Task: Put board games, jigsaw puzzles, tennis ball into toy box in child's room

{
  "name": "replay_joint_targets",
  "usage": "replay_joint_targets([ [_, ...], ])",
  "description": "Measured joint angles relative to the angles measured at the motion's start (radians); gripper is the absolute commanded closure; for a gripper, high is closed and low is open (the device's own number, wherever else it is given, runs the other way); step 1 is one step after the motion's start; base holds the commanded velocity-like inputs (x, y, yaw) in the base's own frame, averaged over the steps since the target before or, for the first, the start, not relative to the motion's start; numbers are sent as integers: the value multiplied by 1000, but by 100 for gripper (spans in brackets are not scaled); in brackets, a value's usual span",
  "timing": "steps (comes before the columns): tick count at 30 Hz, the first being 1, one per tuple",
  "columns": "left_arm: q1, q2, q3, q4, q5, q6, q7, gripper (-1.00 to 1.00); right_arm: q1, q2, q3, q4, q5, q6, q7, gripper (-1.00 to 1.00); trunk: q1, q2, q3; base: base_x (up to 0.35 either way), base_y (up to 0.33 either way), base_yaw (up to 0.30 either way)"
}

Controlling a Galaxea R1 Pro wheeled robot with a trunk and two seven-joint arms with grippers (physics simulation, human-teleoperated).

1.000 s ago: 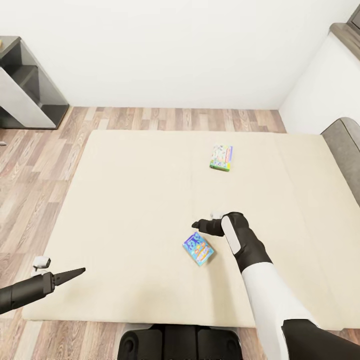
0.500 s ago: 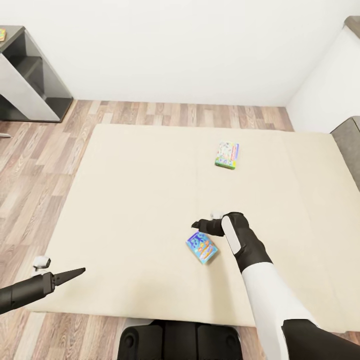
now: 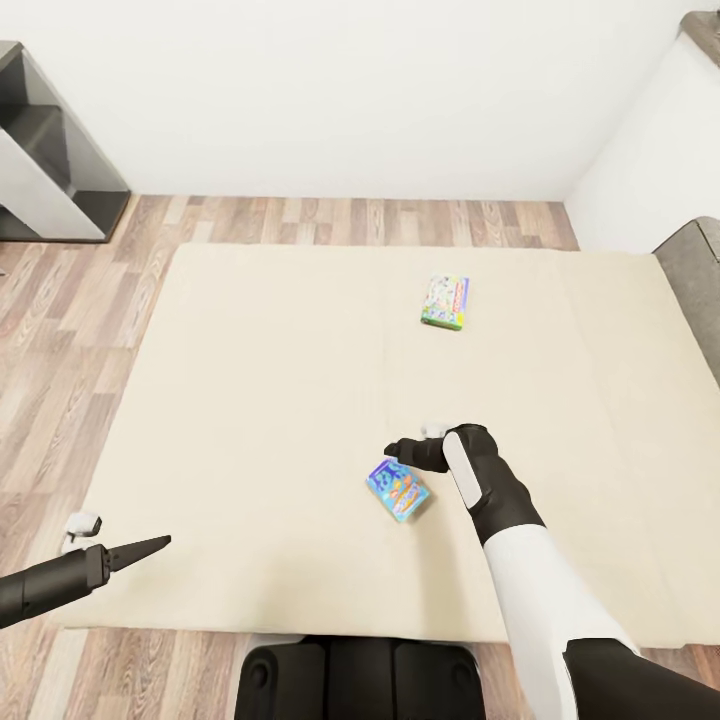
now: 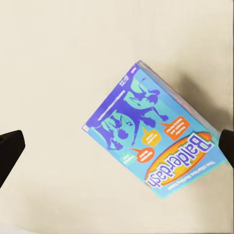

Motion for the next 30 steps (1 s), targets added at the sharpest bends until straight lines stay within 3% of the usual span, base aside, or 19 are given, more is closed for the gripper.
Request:
replay_joint_targets([
  [30,0,0,0,0,0,-2,0,-100,0,0,0,0,0,0,0,-100,0,0,-3,0,0,-15],
])
